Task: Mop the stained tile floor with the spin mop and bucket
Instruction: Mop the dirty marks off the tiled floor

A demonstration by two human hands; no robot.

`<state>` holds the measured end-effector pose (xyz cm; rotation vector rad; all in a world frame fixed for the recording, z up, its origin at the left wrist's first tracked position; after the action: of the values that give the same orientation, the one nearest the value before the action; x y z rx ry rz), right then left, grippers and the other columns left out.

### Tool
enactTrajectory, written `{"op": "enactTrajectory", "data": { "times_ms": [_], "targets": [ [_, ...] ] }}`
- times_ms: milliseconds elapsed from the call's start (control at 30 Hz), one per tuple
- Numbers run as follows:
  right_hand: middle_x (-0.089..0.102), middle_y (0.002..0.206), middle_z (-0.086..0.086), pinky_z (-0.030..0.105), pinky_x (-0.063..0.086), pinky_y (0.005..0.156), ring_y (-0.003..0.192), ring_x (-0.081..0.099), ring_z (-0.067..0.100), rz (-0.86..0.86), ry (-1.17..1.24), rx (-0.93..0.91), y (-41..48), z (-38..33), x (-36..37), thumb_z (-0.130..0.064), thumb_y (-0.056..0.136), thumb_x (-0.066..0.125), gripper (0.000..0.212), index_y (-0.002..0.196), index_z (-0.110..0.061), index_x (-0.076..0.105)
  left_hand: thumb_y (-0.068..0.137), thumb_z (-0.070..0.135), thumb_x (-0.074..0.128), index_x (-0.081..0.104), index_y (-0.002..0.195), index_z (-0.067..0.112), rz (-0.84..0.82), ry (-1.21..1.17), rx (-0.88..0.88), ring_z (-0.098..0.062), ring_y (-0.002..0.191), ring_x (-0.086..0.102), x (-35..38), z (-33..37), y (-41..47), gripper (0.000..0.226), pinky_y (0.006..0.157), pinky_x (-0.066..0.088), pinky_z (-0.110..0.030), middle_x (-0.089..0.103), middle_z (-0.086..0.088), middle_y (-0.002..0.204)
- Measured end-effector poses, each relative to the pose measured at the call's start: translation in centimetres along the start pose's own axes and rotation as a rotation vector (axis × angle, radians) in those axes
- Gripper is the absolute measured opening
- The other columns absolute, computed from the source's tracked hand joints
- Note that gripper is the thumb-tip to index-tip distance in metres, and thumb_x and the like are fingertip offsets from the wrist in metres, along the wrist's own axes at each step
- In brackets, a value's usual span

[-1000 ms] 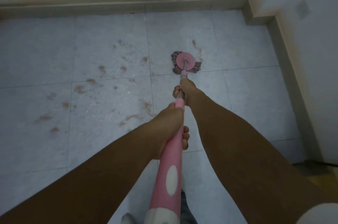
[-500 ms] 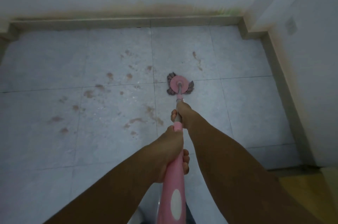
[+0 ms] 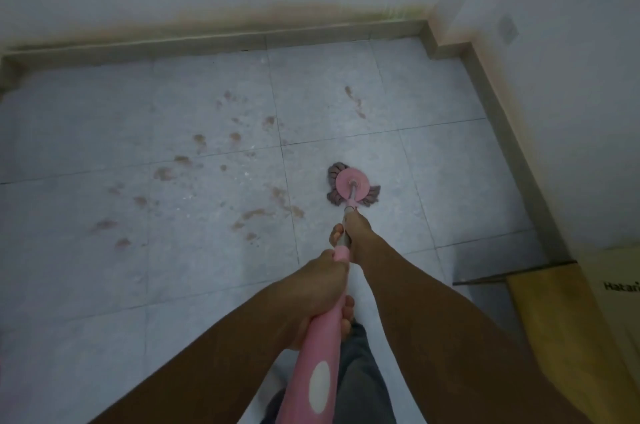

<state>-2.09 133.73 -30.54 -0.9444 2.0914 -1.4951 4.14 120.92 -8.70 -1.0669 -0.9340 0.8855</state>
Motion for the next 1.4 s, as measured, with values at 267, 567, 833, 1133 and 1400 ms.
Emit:
{"op": "enactTrajectory", "data": {
  "times_ms": [267, 567, 833, 1133, 1400],
  "targets": [
    [0.037, 0.055, 0.003, 0.014, 0.033, 0.036, 0.039, 0.032, 0.011, -0.029, 0.029, -0.056, 4.3, -7.6, 0.3, -0.036, 0.102, 0.038, 0.029, 0.089, -0.011, 0.045, 0.101, 0.046, 0.044, 0.05, 0.079, 0.023, 0.003, -0.036, 0.041, -0.015, 0.044, 0.048, 2.7, 6.2, 3.9, 0.032, 0.038, 0.043, -0.018, 0.054, -0.009, 0.066],
    [0.036, 0.052, 0.002, 0.013, 0.032, 0.035, 0.029, 0.031, 0.01, -0.026, 0.032, -0.131, 14.5, -25.3, 3.7, -0.039, 0.102, 0.042, 0.028, 0.091, -0.014, 0.047, 0.1, 0.043, 0.044, 0.047, 0.084, 0.034, -0.019, -0.059, 0.124, -0.014, 0.042, 0.047, 6.0, 23.1, 13.1, 0.019, 0.037, 0.043, -0.017, 0.052, -0.01, 0.07],
    [0.034, 0.047, 0.0, 0.01, 0.031, 0.034, 0.027, 0.03, 0.008, -0.098, 0.019, -0.154, 20.8, -34.5, 11.3, -0.038, 0.104, 0.035, 0.032, 0.103, -0.012, 0.053, 0.1, 0.038, 0.048, 0.05, 0.083, 0.028, 0.031, -0.123, 0.174, -0.013, 0.036, 0.046, 4.1, 33.9, 19.1, 0.019, 0.034, 0.043, -0.015, 0.051, -0.009, 0.065],
    [0.036, 0.052, -0.001, 0.012, 0.028, 0.034, 0.034, 0.031, 0.007, -0.154, -0.211, -0.035, 20.0, -29.9, 15.8, -0.042, 0.104, 0.036, 0.023, 0.101, -0.027, 0.054, 0.101, 0.039, 0.047, 0.048, 0.077, 0.023, 0.099, -0.21, 0.085, -0.014, 0.038, 0.048, 1.1, 32.2, 19.0, 0.029, 0.035, 0.045, -0.016, 0.053, -0.01, 0.066],
    [0.036, 0.058, 0.0, 0.013, 0.029, 0.036, 0.046, 0.034, 0.007, -0.11, -0.246, 0.024, 12.4, -19.7, 14.0, -0.036, 0.104, 0.035, 0.027, 0.115, -0.022, 0.054, 0.098, 0.047, 0.048, 0.052, 0.085, 0.019, 0.107, -0.157, 0.007, -0.015, 0.037, 0.047, -2.1, 23.5, 11.5, 0.032, 0.035, 0.044, -0.017, 0.054, -0.01, 0.063]
  ]
}}
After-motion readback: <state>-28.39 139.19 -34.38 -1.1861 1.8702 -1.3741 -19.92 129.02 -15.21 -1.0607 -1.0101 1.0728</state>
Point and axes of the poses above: each hand's wrist, its own y-axis towards the middle knuckle, its own x-axis out of the palm, z = x × y, the point moved 4 cm from there along y, towards the middle knuckle
